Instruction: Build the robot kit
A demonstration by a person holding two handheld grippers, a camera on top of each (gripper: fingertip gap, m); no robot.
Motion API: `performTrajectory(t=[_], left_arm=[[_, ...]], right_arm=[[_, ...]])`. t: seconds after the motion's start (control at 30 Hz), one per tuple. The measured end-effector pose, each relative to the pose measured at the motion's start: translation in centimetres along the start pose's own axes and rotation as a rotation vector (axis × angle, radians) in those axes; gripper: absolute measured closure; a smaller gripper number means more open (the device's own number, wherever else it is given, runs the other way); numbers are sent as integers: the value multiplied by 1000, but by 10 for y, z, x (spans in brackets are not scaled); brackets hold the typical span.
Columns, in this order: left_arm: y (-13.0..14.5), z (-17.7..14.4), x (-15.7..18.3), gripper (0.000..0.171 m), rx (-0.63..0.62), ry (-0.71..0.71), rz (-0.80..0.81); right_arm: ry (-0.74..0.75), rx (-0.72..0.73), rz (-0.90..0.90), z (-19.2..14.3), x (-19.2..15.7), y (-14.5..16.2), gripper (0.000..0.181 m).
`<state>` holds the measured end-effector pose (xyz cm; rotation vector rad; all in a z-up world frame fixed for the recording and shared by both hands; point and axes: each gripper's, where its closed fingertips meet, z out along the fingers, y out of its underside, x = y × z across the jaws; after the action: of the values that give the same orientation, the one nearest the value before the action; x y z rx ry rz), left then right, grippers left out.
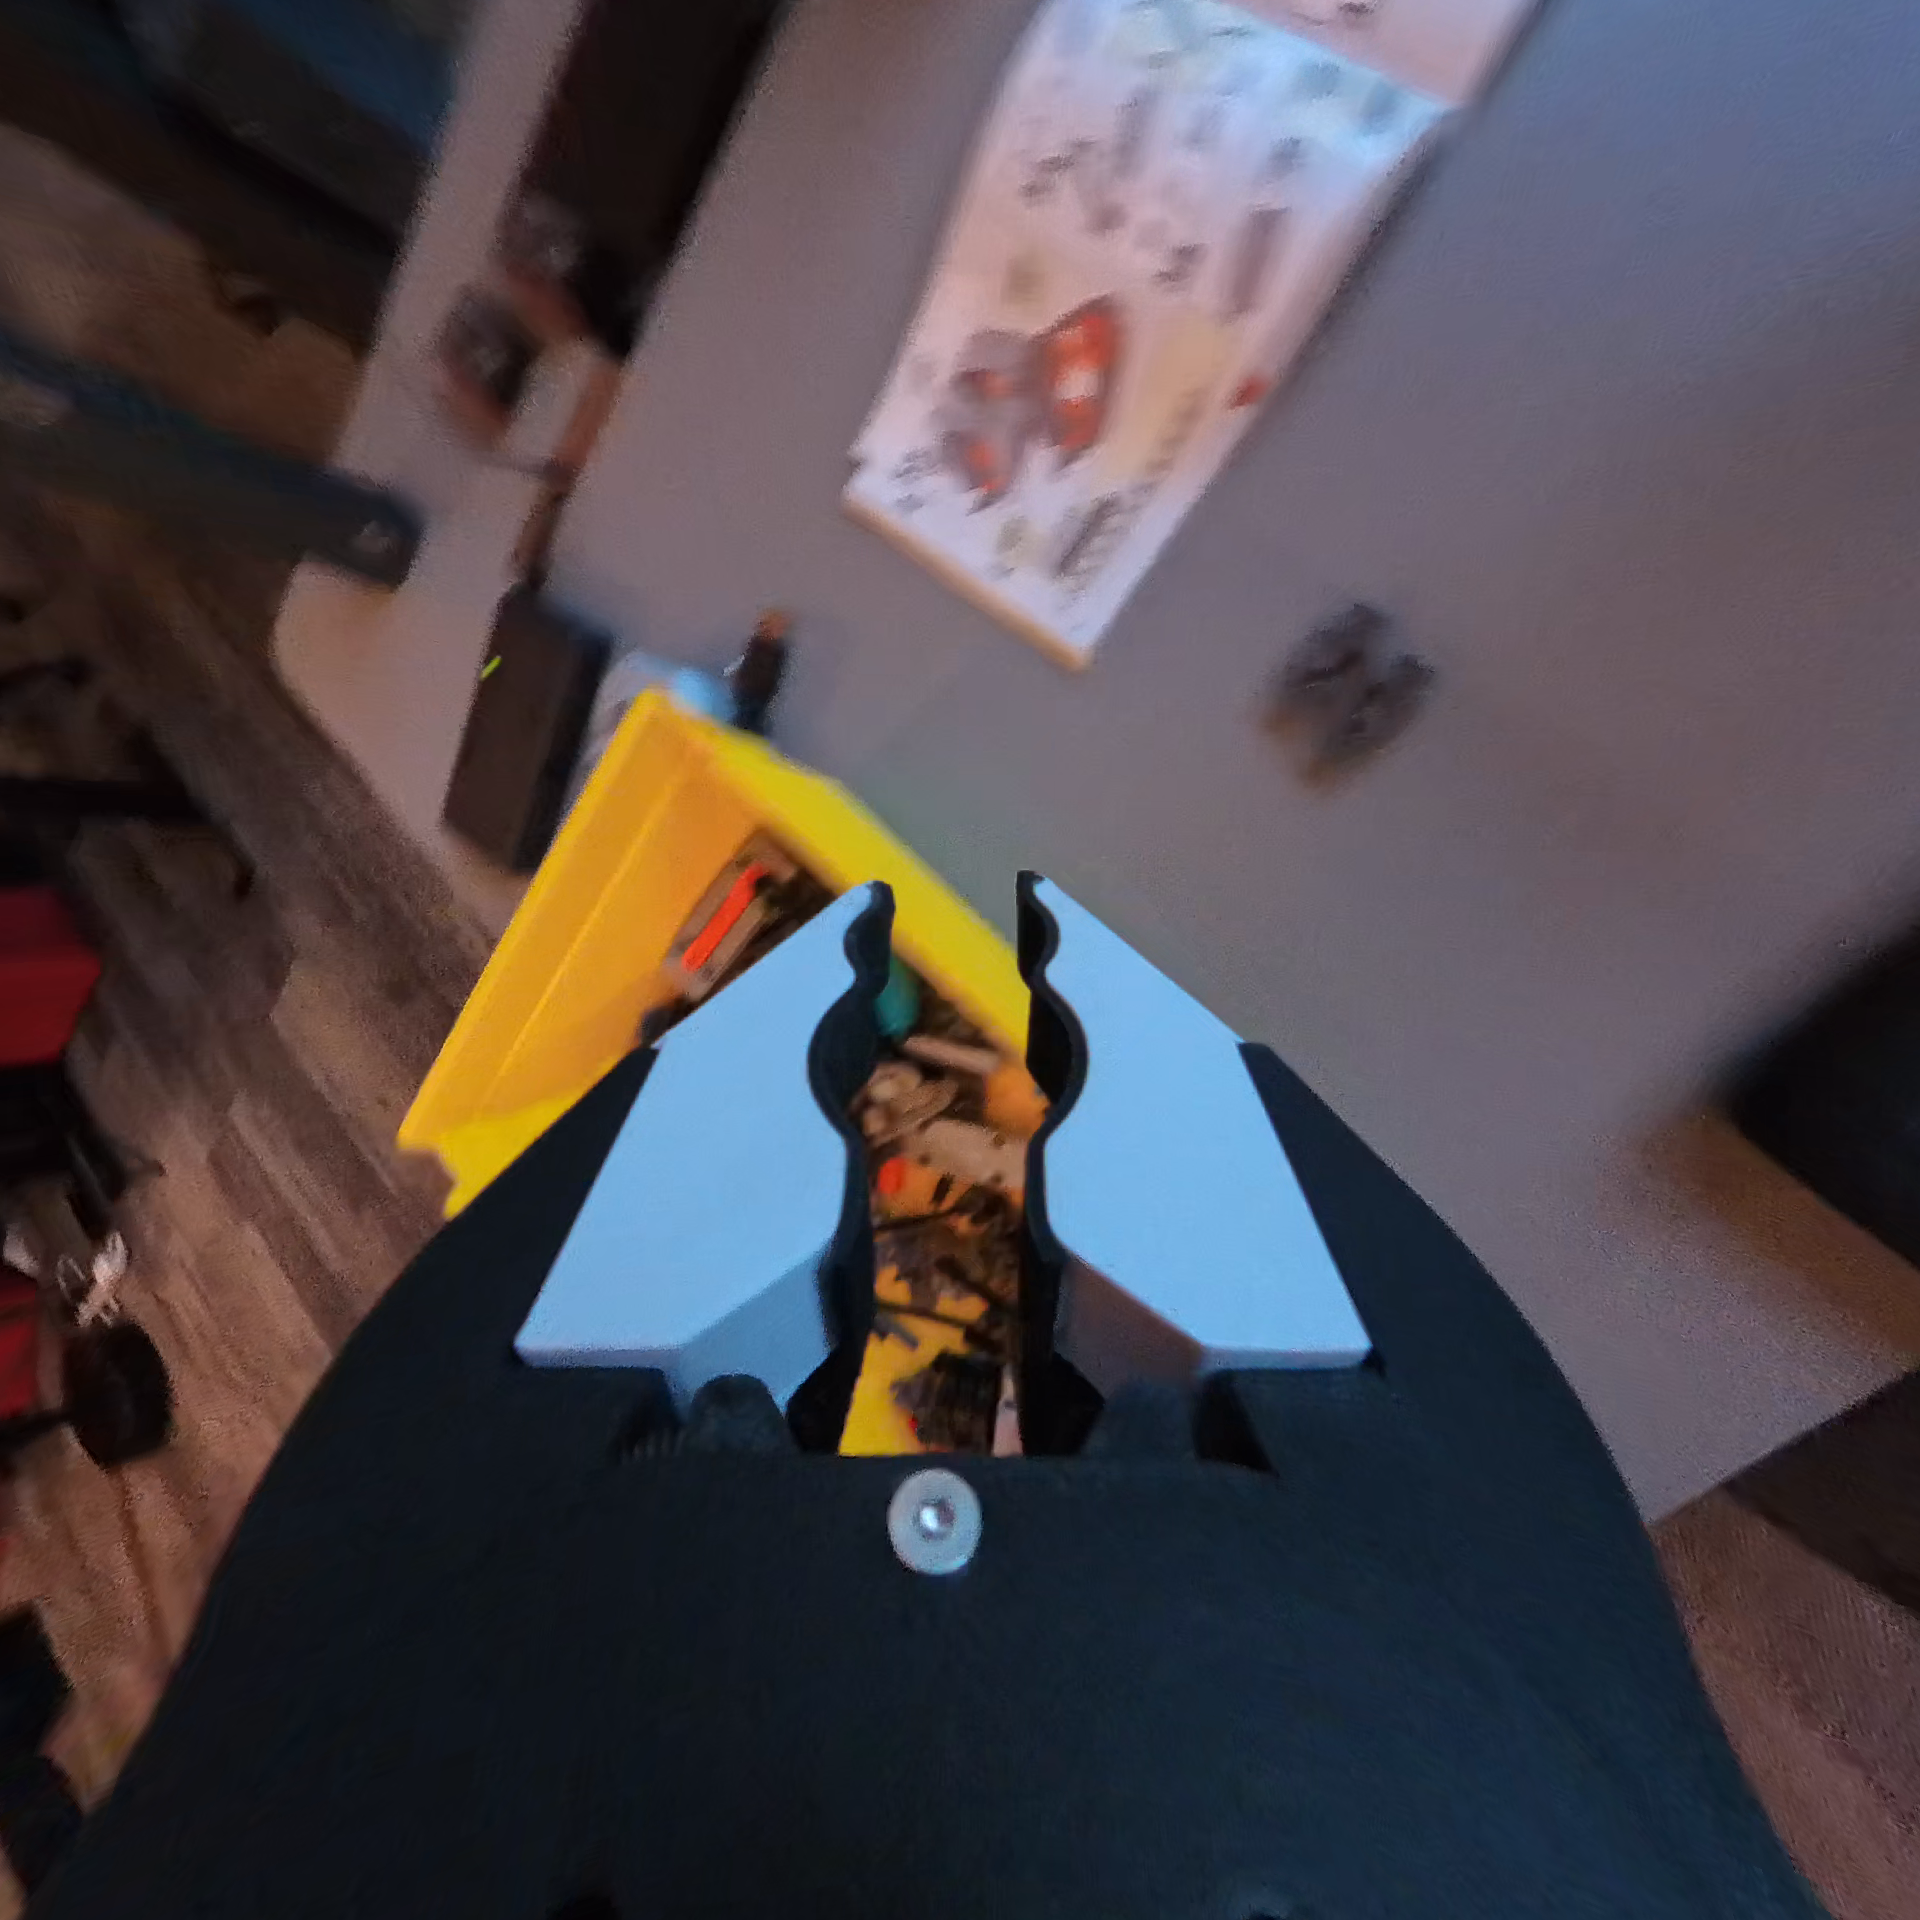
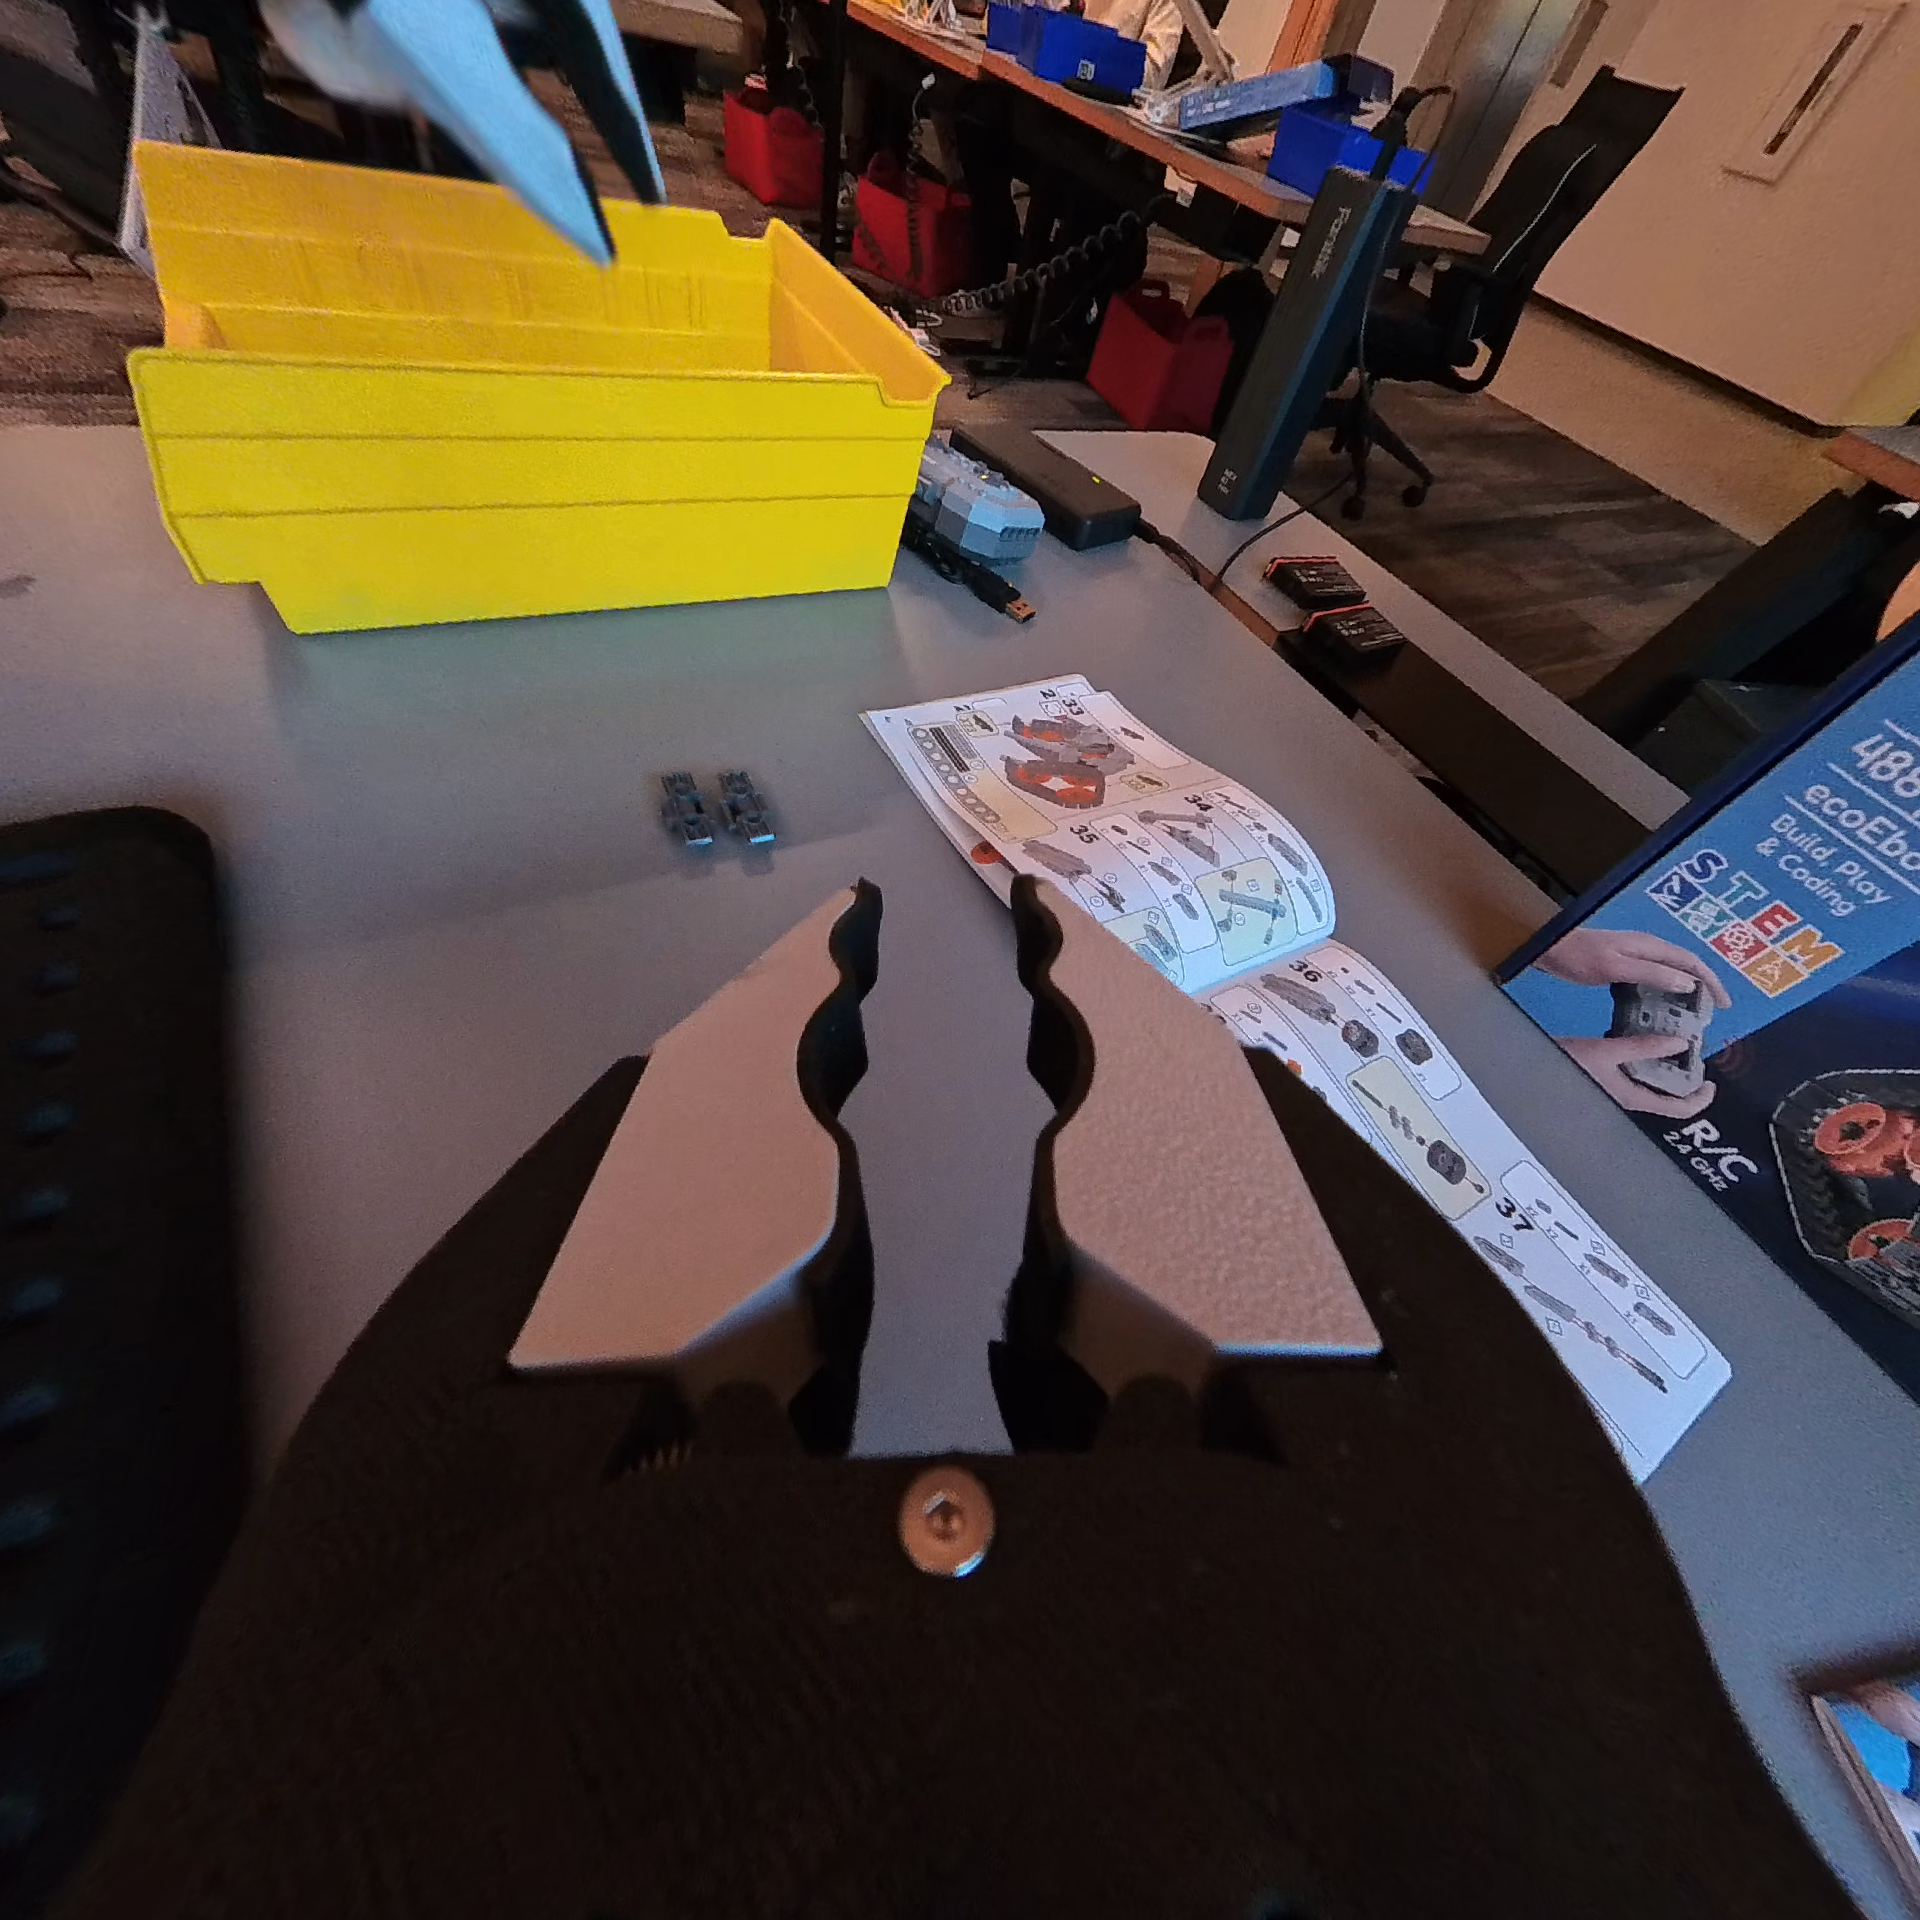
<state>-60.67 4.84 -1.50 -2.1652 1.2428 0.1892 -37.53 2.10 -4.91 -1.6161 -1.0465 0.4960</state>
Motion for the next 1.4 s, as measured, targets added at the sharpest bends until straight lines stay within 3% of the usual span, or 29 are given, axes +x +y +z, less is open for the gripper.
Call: performTrajectory(t=[0.07, 0.13, 0.2, 0.33, 0.57, 0.8, 0.9, 1.1, 1.23, 1.4], left_arm=[[37, -5, -37, 146, -12, -23, -154], [87, 11, -57, 127, -145, 31, -314], [119, 36, -62, 129, -237, 86, -404], [154, 64, -56, 134, -361, 129, -465], [183, 82, -42, 145, -414, 160, -468], [188, 89, -47, 159, -351, 124, -476], [188, 79, -54, 170, -312, 110, -486], [177, 56, -54, 171, -165, 171, -555], [153, 38, -45, 171, -26, 268, -628], [108, 4, -31, 171, 151, 302, -586]], right_arm=[[-4, 3, 1, 0, -1, -1, 156], [4, -12, -13, 1, 1, 1, 156], [14, -43, -23, 5, 4, 7, 156], [5, -76, 3, 9, 6, 18, 156], [6, -85, 22, 11, 9, 22, 156], [6, -98, 11, 12, 7, 25, 156], [7, -100, 11, 12, 7, 25, 156], [-17, -115, 12, 19, 1, 29, 156], [-49, -110, 11, 25, -10, 26, 156], [-88, -105, -4, 34, -26, 22, 156]])
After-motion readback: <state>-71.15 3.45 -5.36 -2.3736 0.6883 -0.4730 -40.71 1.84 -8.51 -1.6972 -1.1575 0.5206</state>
